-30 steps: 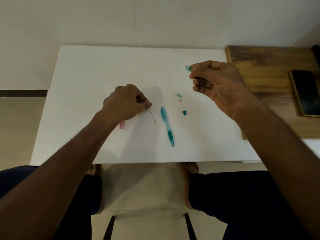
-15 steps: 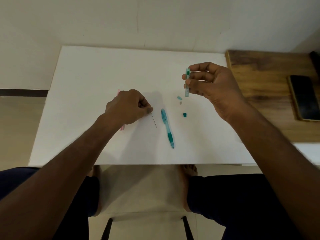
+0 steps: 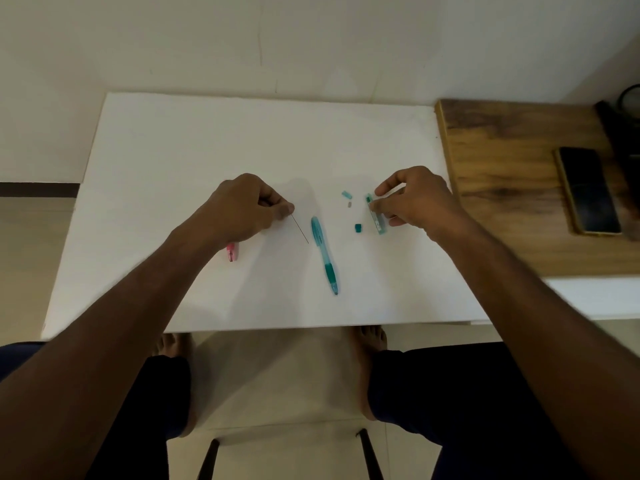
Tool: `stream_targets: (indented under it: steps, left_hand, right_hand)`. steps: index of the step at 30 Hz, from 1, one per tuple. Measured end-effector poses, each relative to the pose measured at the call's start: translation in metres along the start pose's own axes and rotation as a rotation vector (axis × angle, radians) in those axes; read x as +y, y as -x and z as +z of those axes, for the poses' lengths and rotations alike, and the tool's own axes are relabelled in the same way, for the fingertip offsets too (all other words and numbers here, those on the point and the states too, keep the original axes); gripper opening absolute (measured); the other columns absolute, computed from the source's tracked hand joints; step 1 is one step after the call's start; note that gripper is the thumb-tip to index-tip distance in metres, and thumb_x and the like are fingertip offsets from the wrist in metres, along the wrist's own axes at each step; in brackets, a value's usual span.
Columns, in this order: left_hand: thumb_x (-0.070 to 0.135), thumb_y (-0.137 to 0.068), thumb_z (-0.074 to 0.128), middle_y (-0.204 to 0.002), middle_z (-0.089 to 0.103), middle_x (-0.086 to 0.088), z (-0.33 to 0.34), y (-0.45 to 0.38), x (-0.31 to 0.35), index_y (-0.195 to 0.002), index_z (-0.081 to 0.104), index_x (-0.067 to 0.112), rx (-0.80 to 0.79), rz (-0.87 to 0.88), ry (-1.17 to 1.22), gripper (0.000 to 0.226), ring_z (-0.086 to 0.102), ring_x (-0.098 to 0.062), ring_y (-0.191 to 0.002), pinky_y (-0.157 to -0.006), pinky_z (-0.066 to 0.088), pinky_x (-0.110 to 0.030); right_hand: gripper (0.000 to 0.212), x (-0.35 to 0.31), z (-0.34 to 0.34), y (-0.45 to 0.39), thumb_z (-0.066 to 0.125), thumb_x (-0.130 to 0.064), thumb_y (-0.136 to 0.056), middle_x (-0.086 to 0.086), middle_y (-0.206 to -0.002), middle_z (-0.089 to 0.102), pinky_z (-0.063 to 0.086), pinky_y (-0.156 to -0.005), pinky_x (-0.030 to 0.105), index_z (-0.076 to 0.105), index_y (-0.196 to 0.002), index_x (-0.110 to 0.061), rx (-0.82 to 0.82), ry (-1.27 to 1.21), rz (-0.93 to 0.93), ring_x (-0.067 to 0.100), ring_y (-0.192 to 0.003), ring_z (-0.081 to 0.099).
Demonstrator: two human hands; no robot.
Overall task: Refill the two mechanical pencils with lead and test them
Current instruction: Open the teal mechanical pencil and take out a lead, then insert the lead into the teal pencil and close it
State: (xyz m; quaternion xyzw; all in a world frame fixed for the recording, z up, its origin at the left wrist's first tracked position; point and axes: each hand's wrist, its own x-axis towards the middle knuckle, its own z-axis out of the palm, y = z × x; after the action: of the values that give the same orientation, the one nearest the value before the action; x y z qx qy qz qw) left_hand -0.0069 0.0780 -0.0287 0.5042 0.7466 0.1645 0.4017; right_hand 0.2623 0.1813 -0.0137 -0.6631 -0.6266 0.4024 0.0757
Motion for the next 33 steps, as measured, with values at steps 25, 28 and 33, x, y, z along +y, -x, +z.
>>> stream_targets:
  steps: [25, 28, 33]
  left_hand:
    - [0.039, -0.102, 0.067, -0.091, 0.078, 0.018, -0.008, 0.017, 0.019, -0.094, 0.075, 0.033, 0.279, 0.155, 0.127, 0.012, 0.072, 0.007, -0.073, -0.058, 0.043, -0.001]
    - [0.037, -0.103, 0.066, -0.091, 0.079, 0.018, -0.011, 0.019, 0.022, -0.094, 0.075, 0.034, 0.295, 0.166, 0.174, 0.013, 0.074, 0.002, -0.075, -0.064, 0.051, -0.013]
    - [0.035, -0.104, 0.065, -0.095, 0.080, 0.014, -0.022, 0.023, 0.026, -0.104, 0.076, 0.028, 0.354, 0.155, 0.335, 0.014, 0.076, -0.004, -0.080, -0.064, 0.057, -0.021]
  right_hand:
    - [0.053, -0.035, 0.068, 0.058, 0.075, -0.066, -0.084, -0.001, -0.091, 0.069, 0.055, -0.084, 0.030, 0.068, -0.102, -0.016, -0.011, 0.458, -0.296, 0.015, -0.087, 0.066]
    - [0.045, -0.035, 0.078, 0.060, 0.080, -0.056, -0.086, 0.000, -0.092, 0.068, 0.051, -0.072, 0.024, 0.065, -0.099, -0.016, -0.009, 0.470, -0.303, 0.014, -0.079, 0.066]
    - [0.025, -0.042, 0.064, 0.059, 0.086, -0.040, -0.081, -0.009, -0.076, 0.071, 0.058, -0.068, 0.026, 0.070, -0.085, -0.021, -0.067, 0.195, -0.333, 0.008, -0.068, 0.068]
